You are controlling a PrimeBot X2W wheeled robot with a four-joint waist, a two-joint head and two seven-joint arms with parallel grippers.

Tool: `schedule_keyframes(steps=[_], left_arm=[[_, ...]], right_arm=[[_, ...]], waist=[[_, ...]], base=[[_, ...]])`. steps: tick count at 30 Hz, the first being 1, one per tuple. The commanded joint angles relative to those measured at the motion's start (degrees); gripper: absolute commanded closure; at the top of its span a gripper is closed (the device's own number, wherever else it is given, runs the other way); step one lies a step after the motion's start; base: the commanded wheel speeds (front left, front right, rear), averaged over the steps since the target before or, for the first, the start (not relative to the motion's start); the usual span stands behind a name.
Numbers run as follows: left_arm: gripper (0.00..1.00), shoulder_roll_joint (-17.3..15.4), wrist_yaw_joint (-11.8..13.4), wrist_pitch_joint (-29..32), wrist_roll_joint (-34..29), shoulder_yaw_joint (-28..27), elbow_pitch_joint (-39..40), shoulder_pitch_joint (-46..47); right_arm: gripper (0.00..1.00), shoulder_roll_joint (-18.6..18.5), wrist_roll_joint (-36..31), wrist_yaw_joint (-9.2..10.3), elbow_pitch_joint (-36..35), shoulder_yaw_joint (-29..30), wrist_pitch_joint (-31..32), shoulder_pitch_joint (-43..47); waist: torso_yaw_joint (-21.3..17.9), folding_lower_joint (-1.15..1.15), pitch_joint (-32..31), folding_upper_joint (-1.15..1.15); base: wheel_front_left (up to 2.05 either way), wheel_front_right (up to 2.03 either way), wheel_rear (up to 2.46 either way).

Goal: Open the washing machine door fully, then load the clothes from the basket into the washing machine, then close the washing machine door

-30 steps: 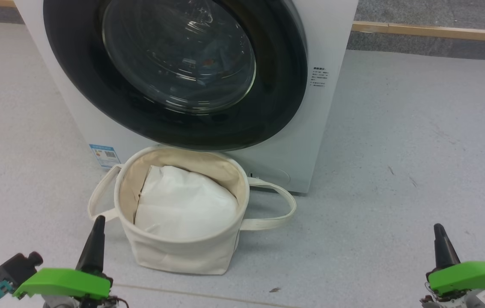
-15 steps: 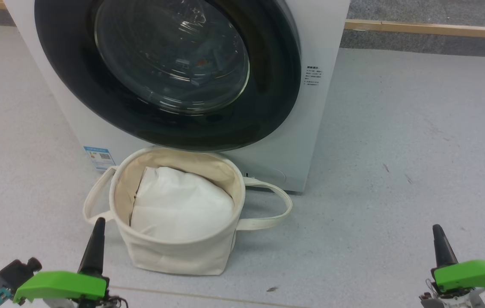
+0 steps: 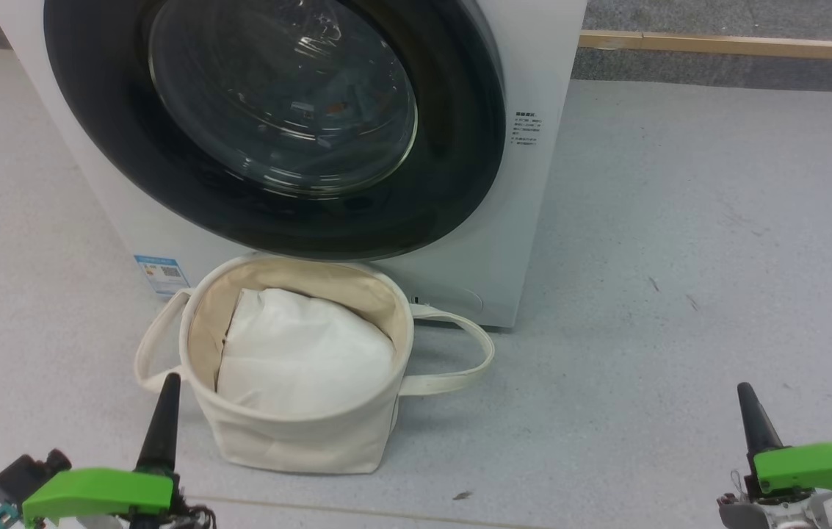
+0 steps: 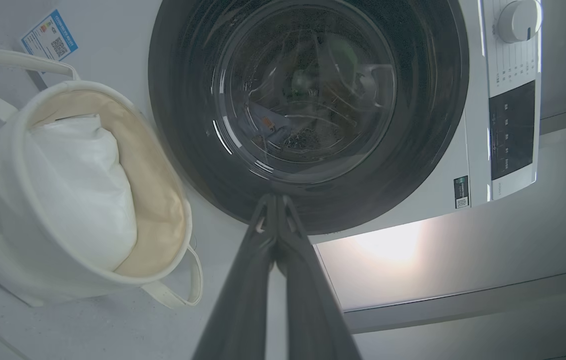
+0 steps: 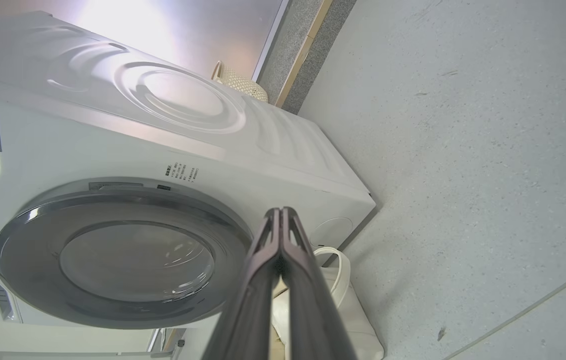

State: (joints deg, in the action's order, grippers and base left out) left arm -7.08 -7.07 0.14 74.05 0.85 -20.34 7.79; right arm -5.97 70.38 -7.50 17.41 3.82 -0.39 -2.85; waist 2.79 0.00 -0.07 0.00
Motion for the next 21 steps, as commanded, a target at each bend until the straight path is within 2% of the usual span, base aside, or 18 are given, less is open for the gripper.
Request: schedule_keyframes(steps=[1,21], left_arm=[[1.00,-0.3,-0.3,0.4,1.1,-2.1,2.4,0.8],[1.00,2.2,-0.4,3.7,10.4,-5.0,4.5,-0.5]], right_arm=[[1.00,-0.3,1.3,0.00,-2.3,-0.3,0.6,-2.7],[1.00,1.6,12.5,0.01,-2.9,1.4,4.0,-3.1]], waist=[[-0.1,0.00,0.0,0.00],[-1.6,0.00,0.1,0.00]], base=[[0.00,0.00,0.00],[0.00,0.00,0.00]])
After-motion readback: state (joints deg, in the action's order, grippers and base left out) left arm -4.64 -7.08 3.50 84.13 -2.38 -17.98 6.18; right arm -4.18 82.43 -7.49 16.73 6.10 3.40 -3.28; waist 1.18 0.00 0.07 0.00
